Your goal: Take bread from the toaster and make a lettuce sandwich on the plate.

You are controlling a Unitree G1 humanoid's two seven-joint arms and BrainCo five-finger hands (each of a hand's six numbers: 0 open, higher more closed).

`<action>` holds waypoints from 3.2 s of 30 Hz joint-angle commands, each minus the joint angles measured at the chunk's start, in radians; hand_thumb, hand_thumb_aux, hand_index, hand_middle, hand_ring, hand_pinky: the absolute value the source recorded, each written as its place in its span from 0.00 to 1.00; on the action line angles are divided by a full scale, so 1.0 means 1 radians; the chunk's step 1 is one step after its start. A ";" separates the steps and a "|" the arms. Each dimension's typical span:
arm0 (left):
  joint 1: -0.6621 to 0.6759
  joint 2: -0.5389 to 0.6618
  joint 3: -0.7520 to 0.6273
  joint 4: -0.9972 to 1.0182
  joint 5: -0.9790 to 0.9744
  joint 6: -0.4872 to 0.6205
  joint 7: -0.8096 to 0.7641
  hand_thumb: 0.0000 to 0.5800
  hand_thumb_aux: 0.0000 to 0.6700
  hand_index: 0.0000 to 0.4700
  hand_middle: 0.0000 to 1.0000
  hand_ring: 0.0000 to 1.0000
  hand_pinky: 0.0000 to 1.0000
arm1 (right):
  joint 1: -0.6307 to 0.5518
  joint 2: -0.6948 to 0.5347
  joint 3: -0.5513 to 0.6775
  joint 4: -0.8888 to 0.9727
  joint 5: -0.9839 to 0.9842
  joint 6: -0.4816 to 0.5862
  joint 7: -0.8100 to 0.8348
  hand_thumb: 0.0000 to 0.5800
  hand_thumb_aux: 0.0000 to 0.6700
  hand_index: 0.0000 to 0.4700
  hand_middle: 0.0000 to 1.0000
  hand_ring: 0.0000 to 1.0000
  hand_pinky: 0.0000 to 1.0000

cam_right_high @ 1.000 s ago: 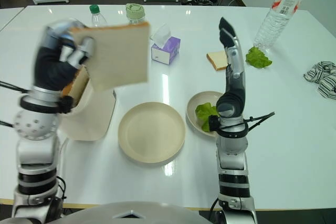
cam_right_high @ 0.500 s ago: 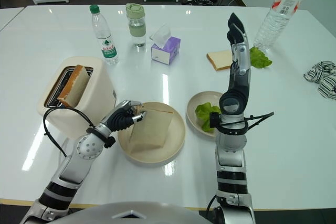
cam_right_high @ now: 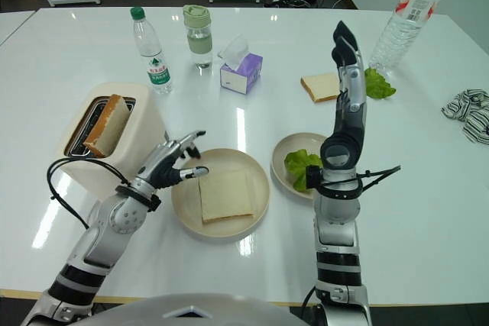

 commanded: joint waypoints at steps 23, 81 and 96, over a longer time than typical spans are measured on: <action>-0.022 -0.287 0.259 -0.288 -0.128 -0.312 0.377 0.00 0.00 0.00 0.00 0.00 0.00 | -0.280 -0.835 0.422 0.824 -1.246 0.400 -0.587 0.00 0.00 0.00 0.00 0.00 0.00; -0.002 -0.314 0.278 -0.213 -0.218 -0.343 0.255 0.00 0.00 0.00 0.00 0.00 0.00 | -0.381 -0.867 0.719 0.801 -0.999 0.392 -0.792 1.00 1.00 1.00 0.00 0.00 0.00; -0.057 -0.331 0.253 -0.158 -0.227 -0.361 0.252 0.00 0.00 0.00 0.00 0.00 0.00 | -0.351 -0.606 0.780 0.264 -1.129 0.350 -0.573 1.00 1.00 1.00 0.00 0.00 0.00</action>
